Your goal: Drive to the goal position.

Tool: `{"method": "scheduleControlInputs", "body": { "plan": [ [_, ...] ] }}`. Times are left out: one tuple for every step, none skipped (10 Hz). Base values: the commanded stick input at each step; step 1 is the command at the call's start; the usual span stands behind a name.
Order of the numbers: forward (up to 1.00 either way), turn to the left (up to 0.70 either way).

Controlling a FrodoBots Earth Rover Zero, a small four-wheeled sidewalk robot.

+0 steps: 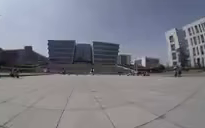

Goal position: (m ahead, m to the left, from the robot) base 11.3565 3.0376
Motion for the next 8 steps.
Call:
{"method": "scheduleControlInputs", "body": {
  "plan": [
    [0.70,0.10],
    [0.70,0.14],
    [0.70,0.14],
    [0.70,0.14],
    [0.70,0.14],
    [0.70,0.14],
    [0.70,0.11],
    [0.70,0.00]
  ]
}}
